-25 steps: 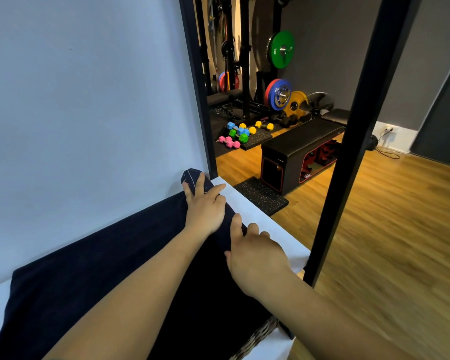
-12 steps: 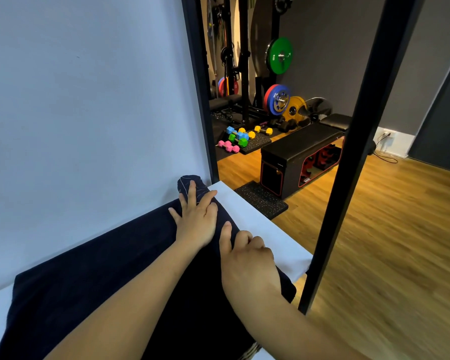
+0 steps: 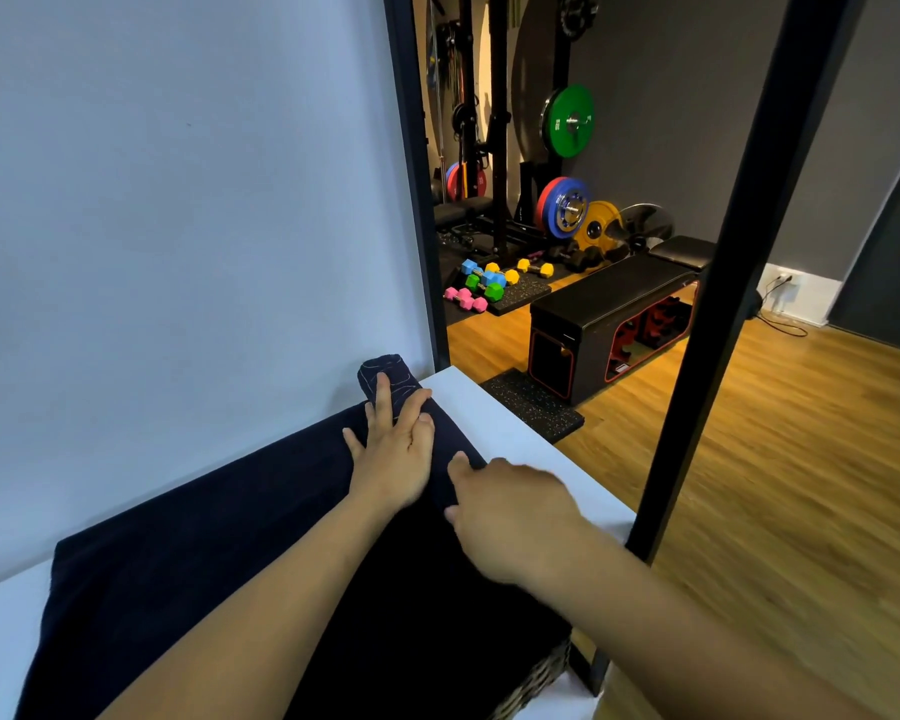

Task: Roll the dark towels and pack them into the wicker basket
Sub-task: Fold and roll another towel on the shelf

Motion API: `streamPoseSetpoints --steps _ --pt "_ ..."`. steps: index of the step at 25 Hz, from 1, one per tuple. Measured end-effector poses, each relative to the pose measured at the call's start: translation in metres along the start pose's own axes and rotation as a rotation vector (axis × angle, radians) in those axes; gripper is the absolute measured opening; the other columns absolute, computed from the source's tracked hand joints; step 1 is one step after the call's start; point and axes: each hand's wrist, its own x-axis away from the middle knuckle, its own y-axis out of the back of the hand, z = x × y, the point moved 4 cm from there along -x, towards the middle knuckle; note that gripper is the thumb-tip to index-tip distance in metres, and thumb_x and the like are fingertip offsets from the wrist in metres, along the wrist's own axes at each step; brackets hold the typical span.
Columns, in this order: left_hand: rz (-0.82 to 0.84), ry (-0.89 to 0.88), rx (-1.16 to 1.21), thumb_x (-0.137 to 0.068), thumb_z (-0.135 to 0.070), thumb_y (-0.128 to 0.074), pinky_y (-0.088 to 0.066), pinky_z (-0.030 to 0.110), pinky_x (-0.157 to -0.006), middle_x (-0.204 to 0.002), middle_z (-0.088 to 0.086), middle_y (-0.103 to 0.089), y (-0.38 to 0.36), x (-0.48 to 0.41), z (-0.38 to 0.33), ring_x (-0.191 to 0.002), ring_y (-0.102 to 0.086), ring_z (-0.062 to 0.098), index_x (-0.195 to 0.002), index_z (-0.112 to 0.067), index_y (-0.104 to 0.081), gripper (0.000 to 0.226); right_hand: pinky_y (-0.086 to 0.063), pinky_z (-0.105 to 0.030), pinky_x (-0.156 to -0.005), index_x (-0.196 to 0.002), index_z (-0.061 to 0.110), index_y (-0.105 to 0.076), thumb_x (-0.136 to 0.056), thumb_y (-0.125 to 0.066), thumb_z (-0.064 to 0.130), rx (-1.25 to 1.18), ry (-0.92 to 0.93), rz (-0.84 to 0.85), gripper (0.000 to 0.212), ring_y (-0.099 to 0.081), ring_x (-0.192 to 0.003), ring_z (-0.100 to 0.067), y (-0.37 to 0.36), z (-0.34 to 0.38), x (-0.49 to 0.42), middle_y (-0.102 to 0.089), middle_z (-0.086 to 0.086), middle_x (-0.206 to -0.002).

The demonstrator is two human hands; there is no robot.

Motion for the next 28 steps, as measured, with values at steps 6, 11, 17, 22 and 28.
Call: streamPoseSetpoints --steps 6,11,17,22,28 --pt "-0.010 -0.024 -0.009 -0.104 -0.036 -0.016 0.009 0.058 -0.118 -0.163 -0.005 0.022 0.000 0.001 0.000 -0.152 0.007 0.026 -0.150 -0.043 -0.021 0.046 -0.045 -0.042 -0.080 -0.153 0.033 -0.002 -0.099 -0.033 0.050 -0.204 -0.017 -0.030 0.064 -0.048 -0.114 -0.032 -0.017 -0.012 -0.003 -0.043 -0.013 -0.129" --pt "-0.031 -0.003 -0.139 -0.105 -0.036 -0.013 0.014 0.061 -0.116 -0.163 -0.001 0.022 0.002 0.002 0.004 -0.148 0.021 0.034 -0.152 -0.045 -0.013 0.048 -0.042 -0.045 -0.095 -0.155 0.027 0.013 -0.103 -0.032 0.039 -0.098 -0.015 -0.023 0.070 -0.036 -0.132 -0.037 -0.025 0.004 -0.007 -0.023 -0.023 -0.150" --pt "-0.049 -0.232 -0.485 -0.102 -0.034 -0.008 0.000 0.052 -0.121 -0.166 0.004 -0.001 0.028 0.004 0.003 -0.152 0.010 0.026 -0.156 -0.024 -0.021 0.056 -0.028 -0.054 -0.112 -0.154 0.020 0.019 -0.104 -0.035 0.023 0.074 -0.036 0.079 0.075 -0.010 -0.141 -0.059 -0.024 0.031 -0.002 0.008 -0.034 -0.157" --pt "0.179 -0.073 -0.151 -0.103 -0.030 -0.024 -0.019 0.050 -0.116 -0.149 0.016 -0.036 0.032 -0.016 -0.026 -0.148 -0.006 0.041 -0.114 -0.015 -0.057 0.037 -0.013 -0.060 -0.116 -0.153 0.013 0.021 -0.104 -0.027 0.028 0.212 -0.008 0.070 0.070 0.001 -0.141 -0.061 -0.028 0.045 -0.001 0.014 -0.040 -0.153" --pt "0.114 0.010 -0.037 -0.102 -0.032 -0.036 0.007 0.056 -0.118 -0.164 0.008 0.016 0.018 -0.014 -0.010 -0.146 0.025 0.037 -0.150 -0.031 -0.036 0.048 0.001 -0.043 -0.120 -0.157 0.019 -0.012 -0.104 -0.037 0.033 -0.214 0.187 0.146 0.061 0.011 -0.149 -0.040 -0.003 0.026 0.009 0.014 -0.022 -0.161"
